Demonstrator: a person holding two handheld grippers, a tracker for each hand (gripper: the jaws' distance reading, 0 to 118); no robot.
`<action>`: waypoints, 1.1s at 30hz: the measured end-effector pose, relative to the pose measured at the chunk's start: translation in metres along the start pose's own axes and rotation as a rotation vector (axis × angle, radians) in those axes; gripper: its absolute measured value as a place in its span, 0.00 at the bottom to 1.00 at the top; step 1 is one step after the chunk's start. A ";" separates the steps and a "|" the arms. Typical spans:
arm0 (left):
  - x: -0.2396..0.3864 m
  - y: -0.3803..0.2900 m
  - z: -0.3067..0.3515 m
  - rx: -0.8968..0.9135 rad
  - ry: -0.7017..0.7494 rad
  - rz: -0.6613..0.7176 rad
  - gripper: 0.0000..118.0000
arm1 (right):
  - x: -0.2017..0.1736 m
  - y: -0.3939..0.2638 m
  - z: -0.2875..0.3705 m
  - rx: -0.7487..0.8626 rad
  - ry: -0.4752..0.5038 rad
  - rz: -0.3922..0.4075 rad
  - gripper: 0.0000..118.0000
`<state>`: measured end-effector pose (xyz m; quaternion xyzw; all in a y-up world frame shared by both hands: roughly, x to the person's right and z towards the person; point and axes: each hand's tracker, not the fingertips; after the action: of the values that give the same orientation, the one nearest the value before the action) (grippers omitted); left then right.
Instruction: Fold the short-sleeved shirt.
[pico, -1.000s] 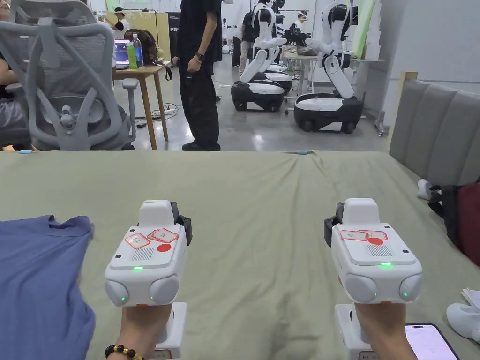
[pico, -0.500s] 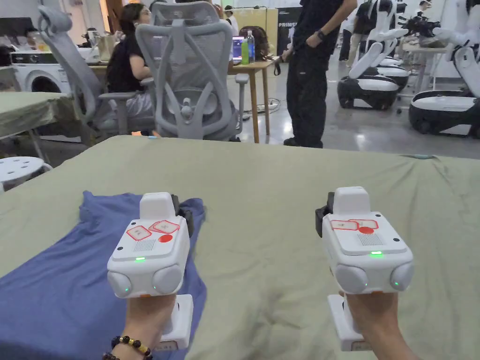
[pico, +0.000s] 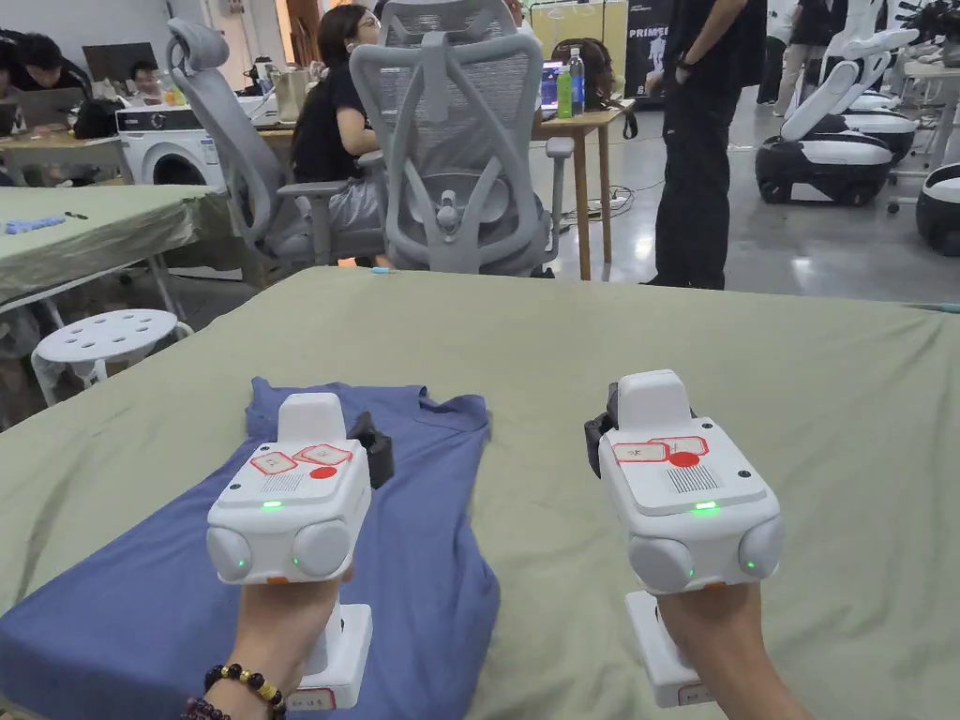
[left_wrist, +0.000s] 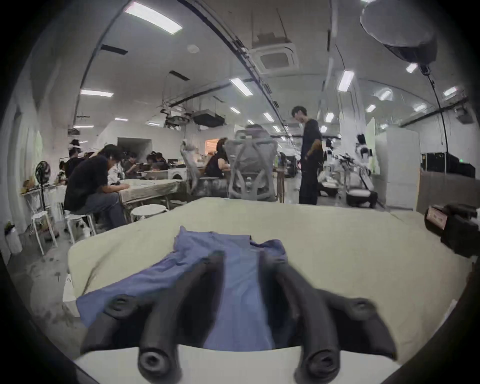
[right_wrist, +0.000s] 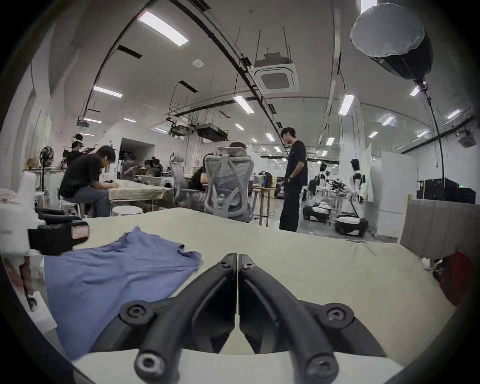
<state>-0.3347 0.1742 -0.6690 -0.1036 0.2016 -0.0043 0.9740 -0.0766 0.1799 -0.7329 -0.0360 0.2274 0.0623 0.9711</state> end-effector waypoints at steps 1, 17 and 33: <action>0.003 0.002 -0.009 -0.024 -0.008 -0.012 0.44 | 0.001 0.000 -0.003 -0.011 0.000 -0.001 0.02; 0.008 -0.063 -0.257 -0.620 -0.138 -0.079 0.84 | -0.016 -0.041 -0.049 -0.092 0.087 0.031 0.03; 0.000 0.031 -0.201 -0.382 -0.256 0.000 0.00 | 0.016 -0.047 -0.029 -0.135 0.047 -0.025 0.04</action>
<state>-0.4147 0.1646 -0.8558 -0.2858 0.0734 0.0469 0.9543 -0.0684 0.1325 -0.7637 -0.1056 0.2448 0.0647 0.9616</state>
